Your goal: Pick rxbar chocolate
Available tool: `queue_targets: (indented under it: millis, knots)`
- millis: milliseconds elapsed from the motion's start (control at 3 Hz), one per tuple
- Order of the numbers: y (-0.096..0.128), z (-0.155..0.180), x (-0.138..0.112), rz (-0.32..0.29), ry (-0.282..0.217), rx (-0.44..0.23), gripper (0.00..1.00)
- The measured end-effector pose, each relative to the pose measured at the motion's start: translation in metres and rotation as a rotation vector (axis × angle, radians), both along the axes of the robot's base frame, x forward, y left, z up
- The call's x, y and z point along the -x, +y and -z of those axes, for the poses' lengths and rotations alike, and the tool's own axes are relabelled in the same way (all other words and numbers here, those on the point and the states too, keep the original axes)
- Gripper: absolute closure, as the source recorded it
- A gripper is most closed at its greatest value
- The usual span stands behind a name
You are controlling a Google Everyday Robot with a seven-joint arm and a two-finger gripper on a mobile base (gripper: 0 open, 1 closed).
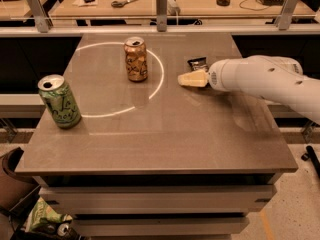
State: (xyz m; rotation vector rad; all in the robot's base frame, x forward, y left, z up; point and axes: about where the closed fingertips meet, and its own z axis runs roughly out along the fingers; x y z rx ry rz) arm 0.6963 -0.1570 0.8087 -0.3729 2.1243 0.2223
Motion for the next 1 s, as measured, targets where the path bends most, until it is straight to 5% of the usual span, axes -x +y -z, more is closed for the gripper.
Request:
queue_targets:
  millis: [667, 1000]
  knots:
    - [0.0, -0.012, 0.0, 0.0, 0.0, 0.0, 0.88]
    - [0.0, -0.018, 0.0, 0.0, 0.0, 0.0, 1.0]
